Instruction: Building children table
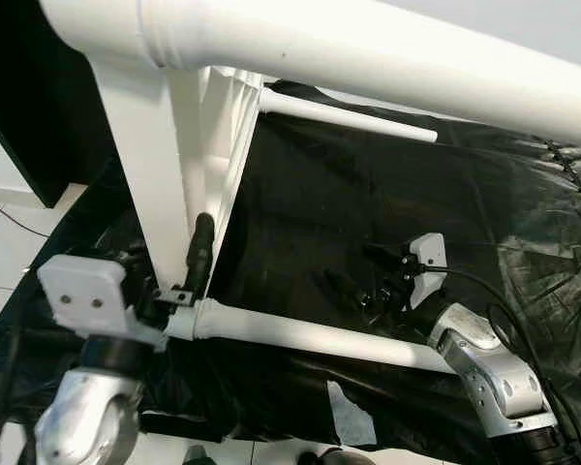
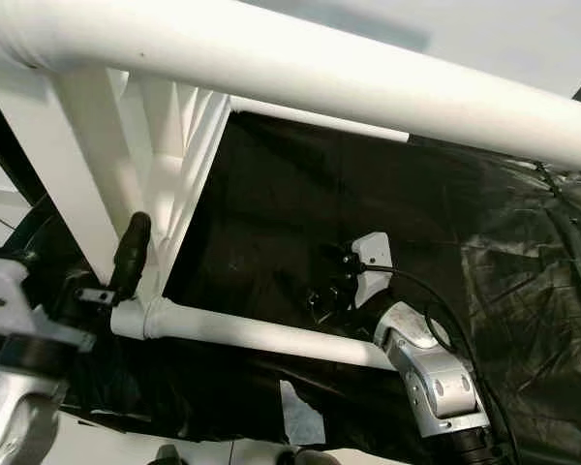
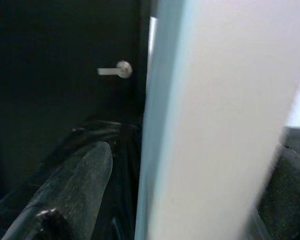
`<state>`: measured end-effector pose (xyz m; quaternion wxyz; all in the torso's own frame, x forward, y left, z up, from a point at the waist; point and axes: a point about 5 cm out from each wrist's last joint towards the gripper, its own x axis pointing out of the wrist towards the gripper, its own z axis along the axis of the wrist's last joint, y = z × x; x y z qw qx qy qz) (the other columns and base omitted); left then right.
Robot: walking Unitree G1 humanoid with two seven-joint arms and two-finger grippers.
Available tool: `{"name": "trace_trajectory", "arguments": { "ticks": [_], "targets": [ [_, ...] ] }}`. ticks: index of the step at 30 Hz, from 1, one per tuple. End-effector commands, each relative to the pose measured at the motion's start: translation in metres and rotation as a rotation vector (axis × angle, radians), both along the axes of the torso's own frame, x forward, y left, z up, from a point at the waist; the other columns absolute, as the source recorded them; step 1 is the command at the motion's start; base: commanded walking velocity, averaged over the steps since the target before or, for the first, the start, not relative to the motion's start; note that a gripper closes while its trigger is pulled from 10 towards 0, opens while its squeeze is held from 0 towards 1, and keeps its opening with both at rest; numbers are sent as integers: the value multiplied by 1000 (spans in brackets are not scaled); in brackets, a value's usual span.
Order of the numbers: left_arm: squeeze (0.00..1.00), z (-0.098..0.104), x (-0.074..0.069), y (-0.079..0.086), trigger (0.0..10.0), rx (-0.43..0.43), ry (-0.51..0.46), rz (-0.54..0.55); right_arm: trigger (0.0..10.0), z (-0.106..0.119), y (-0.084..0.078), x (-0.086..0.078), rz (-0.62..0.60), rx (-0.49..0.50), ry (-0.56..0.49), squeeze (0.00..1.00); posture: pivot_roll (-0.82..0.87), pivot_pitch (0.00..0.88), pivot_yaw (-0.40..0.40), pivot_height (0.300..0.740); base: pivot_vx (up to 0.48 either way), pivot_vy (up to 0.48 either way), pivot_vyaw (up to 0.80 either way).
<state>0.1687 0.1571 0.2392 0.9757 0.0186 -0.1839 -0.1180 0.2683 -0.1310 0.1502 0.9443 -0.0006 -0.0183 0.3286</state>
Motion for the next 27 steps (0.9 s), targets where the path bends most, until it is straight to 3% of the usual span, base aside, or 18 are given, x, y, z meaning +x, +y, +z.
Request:
{"name": "trace_trajectory", "arguments": {
  "ticks": [1,3,15,27],
  "targets": [
    [0,-2,-11,-10,10000,72,28,-251,10000,-3,-5,1,-12,-18,7,0,141,114,-128,740,0,0,0],
    [0,-5,-18,-8,10000,80,67,-310,10000,-3,-6,3,-7,-23,6,0,148,112,-137,740,0,0,0],
    [0,-5,-30,5,10000,188,89,-360,10000,-1,-4,11,22,-34,-3,0,167,100,-165,740,0,0,0],
    [0,-9,-52,14,10000,230,281,-598,10000,-1,-3,16,38,-35,-12,0,174,91,-168,740,0,0,0]
  ]
}}
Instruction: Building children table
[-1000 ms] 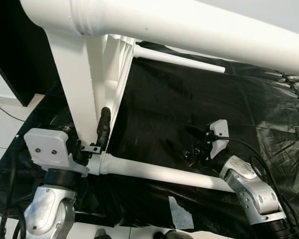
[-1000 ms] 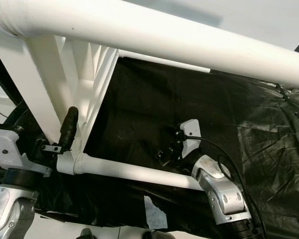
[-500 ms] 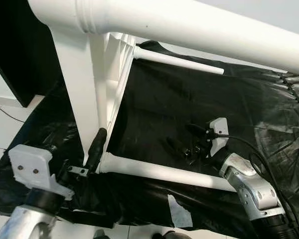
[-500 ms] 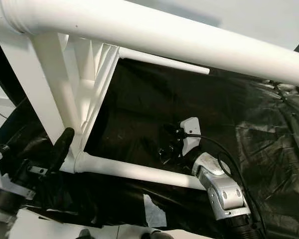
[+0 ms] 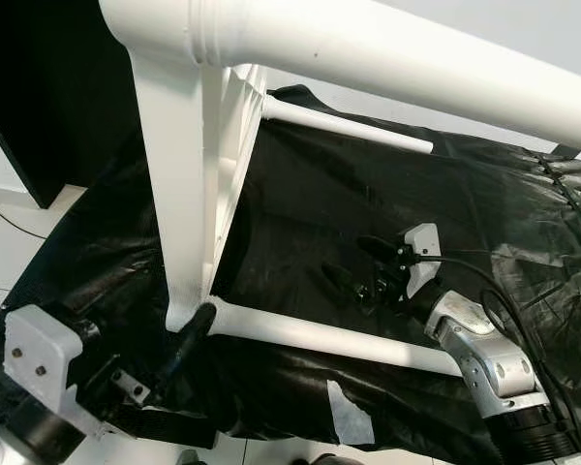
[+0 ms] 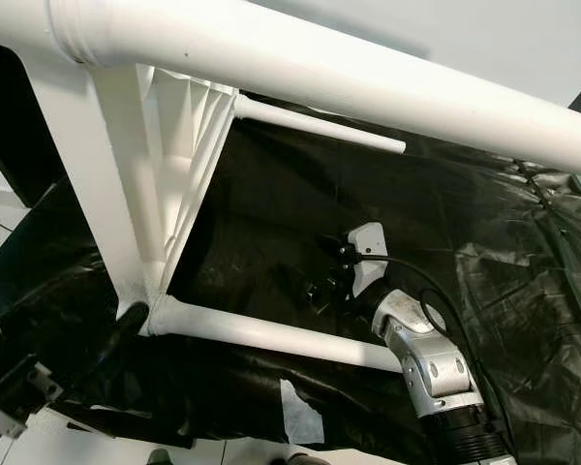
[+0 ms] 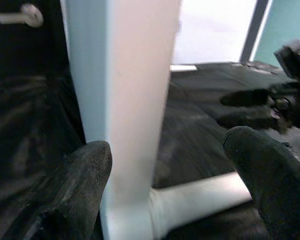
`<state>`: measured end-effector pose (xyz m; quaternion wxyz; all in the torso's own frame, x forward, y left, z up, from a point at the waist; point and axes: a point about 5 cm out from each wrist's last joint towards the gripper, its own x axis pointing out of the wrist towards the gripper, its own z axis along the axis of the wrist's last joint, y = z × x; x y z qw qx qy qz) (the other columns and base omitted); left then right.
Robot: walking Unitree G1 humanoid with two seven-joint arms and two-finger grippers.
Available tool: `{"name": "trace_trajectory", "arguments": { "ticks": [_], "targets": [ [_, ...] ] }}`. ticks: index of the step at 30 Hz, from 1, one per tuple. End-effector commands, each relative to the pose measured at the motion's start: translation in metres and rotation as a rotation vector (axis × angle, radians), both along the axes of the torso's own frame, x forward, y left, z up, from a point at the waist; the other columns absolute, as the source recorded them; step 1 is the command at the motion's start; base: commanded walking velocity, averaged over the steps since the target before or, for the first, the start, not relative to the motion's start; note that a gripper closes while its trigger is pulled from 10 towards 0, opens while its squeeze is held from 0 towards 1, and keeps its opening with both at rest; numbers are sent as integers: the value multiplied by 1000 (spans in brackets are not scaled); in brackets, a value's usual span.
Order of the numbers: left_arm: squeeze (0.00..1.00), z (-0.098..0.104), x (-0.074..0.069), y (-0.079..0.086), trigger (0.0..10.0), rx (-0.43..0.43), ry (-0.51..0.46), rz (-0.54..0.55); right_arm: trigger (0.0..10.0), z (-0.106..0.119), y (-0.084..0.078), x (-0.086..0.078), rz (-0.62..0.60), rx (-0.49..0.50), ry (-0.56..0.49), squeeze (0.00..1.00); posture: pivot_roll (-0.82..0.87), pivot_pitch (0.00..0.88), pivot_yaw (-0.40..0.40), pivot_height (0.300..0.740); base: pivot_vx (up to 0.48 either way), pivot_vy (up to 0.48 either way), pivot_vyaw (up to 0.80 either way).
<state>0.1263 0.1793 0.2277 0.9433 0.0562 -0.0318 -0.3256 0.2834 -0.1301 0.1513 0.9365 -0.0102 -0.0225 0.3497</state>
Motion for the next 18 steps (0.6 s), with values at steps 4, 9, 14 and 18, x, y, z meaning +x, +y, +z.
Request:
{"name": "trace_trajectory", "arguments": {
  "ticks": [4,9,14,18],
  "targets": [
    [0,0,-14,-10,10000,36,39,-258,10000,-2,-3,1,-7,-16,0,0,174,87,-168,740,0,0,0],
    [0,-9,-15,-20,10000,102,94,-346,10000,1,-13,2,-125,12,-50,0,169,71,-162,740,0,0,0],
    [0,-16,-11,-24,10000,176,124,-343,10000,7,-20,-2,-234,58,-92,0,152,56,-142,740,0,0,0],
    [0,-25,-6,-17,10000,217,153,-329,10000,4,-29,-6,-345,46,-124,0,145,40,-110,740,0,0,0]
  ]
}}
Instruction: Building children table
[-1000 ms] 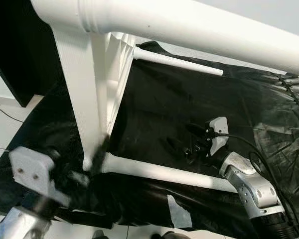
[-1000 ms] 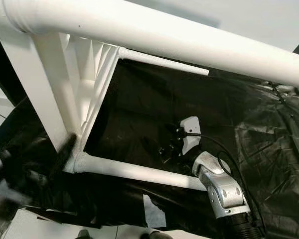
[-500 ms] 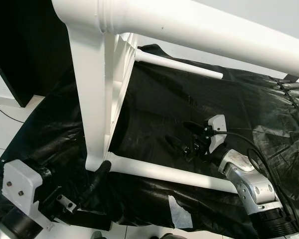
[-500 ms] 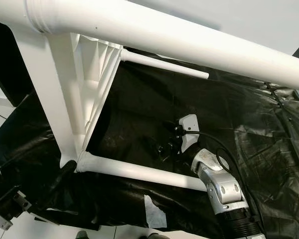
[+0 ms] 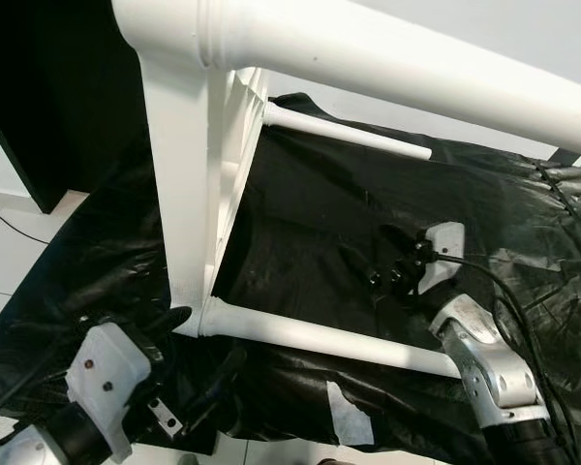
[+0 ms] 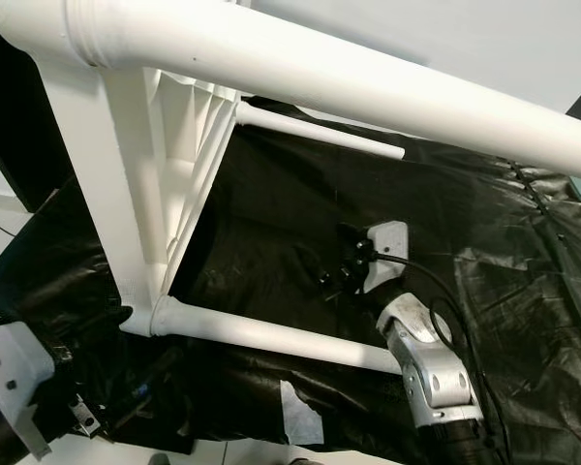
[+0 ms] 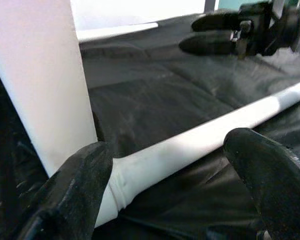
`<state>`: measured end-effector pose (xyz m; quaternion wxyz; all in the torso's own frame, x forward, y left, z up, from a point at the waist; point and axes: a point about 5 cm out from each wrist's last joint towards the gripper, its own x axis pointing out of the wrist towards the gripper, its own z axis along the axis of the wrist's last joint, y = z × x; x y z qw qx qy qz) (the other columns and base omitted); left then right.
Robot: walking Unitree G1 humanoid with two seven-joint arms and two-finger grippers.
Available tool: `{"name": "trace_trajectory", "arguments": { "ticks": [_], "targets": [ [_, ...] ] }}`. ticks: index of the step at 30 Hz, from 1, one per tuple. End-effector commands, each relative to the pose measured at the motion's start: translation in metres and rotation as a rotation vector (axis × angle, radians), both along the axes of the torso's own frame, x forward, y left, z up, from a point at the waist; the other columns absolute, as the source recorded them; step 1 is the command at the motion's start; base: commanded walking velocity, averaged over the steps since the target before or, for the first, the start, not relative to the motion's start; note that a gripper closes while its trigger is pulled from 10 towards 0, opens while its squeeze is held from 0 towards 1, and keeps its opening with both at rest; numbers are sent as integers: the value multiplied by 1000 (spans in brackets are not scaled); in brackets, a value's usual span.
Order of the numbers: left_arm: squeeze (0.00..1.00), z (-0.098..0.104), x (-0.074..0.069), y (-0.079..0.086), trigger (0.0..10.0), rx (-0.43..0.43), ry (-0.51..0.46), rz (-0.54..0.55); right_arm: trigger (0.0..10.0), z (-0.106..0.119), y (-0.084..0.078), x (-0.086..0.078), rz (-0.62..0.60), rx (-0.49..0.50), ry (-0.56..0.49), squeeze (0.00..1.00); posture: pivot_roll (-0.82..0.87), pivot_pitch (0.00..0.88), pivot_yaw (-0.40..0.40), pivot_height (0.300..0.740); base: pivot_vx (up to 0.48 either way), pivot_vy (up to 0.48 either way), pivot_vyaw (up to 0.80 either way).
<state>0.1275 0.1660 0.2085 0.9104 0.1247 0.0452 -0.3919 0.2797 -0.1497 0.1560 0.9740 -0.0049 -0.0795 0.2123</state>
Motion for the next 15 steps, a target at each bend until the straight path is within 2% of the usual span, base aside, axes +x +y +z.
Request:
{"name": "trace_trajectory", "arguments": {
  "ticks": [1,3,5,6,8,11,15],
  "targets": [
    [0,-5,-7,-4,10000,23,64,-191,10000,-1,-9,-2,-63,-10,-16,0,145,40,-110,740,0,0,0],
    [0,-11,-2,1,10000,26,71,-164,10000,-4,-12,-5,-108,-11,-16,0,144,35,-105,740,0,0,0],
    [0,-21,8,14,10000,73,55,-106,10000,-10,-15,-9,-166,-31,-23,0,134,22,-90,740,0,0,0],
    [0,-21,8,14,10000,73,55,-106,10000,-10,-15,-9,-166,-31,-23,0,134,22,-90,740,0,0,0],
    [0,-31,20,28,10000,103,14,-23,10000,-17,-18,-13,-232,-34,-20,0,119,0,-71,740,0,0,0],
    [0,-34,25,34,10000,67,22,28,10000,-21,-19,-15,-252,-36,-10,0,112,0,-59,740,0,0,0],
    [0,-50,44,60,10000,46,-26,207,10000,-34,-21,-20,-291,-38,10,0,101,0,-40,740,0,0,0]
  ]
}}
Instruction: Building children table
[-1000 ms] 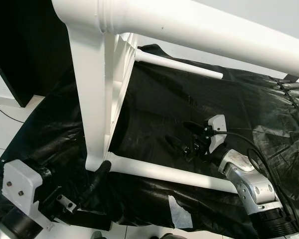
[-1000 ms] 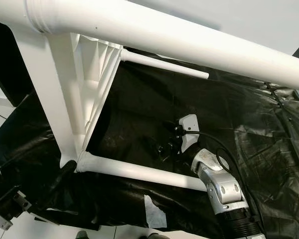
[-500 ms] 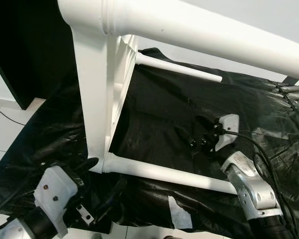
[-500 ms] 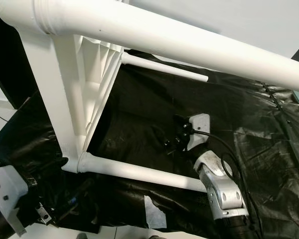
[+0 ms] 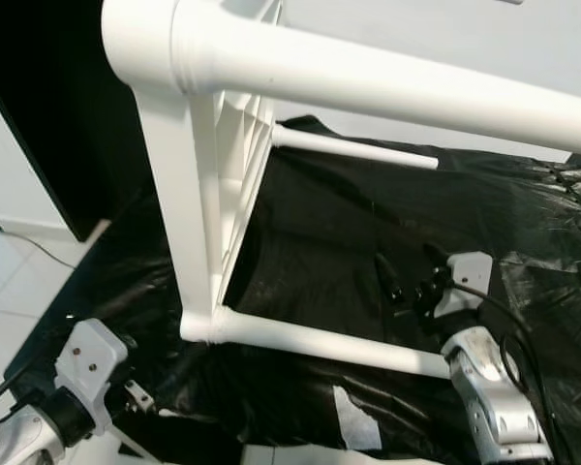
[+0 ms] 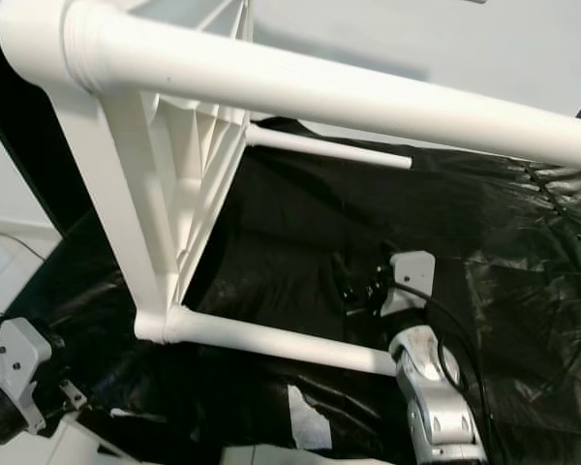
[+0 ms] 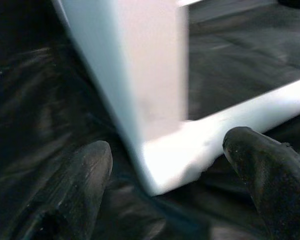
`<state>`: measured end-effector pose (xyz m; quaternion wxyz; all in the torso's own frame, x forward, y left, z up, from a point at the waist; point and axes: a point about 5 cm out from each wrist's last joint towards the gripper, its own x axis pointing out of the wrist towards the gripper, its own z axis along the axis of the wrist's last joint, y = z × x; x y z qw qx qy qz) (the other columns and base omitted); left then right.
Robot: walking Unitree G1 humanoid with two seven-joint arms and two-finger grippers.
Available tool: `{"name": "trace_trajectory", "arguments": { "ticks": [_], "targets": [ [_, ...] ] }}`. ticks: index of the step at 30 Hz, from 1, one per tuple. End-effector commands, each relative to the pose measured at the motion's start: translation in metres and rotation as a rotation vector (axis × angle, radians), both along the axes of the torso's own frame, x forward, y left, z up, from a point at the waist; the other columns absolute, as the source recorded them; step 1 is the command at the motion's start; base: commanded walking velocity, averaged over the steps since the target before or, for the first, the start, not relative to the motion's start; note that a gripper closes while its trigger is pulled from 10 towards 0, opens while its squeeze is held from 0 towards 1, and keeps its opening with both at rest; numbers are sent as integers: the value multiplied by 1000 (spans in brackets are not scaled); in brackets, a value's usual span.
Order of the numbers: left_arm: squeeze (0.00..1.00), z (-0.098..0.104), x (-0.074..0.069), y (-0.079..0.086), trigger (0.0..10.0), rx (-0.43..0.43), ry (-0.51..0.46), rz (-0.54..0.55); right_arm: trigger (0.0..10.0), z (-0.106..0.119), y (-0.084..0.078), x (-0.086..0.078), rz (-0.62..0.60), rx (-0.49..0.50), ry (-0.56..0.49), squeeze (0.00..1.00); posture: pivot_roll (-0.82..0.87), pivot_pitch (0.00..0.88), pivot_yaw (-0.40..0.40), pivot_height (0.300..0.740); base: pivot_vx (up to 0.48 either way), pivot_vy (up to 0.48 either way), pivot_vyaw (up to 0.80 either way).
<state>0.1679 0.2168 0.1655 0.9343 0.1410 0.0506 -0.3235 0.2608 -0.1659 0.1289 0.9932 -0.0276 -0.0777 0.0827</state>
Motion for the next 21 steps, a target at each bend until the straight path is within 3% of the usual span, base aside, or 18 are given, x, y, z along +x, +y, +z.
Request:
{"name": "trace_trajectory", "arguments": {
  "ticks": [1,8,11,21],
  "targets": [
    [0,-7,4,10,10000,12,-4,64,10000,-7,-5,-1,-26,-12,16,0,101,0,-40,740,0,0,0],
    [0,-18,19,32,10000,-40,-15,229,10000,-9,-9,3,-40,-53,-4,0,106,0,-29,740,0,0,0],
    [0,-22,30,43,10000,-74,-85,388,10000,-6,-11,6,-34,-58,-24,0,96,0,-27,740,0,0,0],
    [0,-31,46,38,10000,-185,-162,597,10000,-1,-19,9,-78,-71,-59,0,75,0,-32,740,0,0,0]
  ]
}}
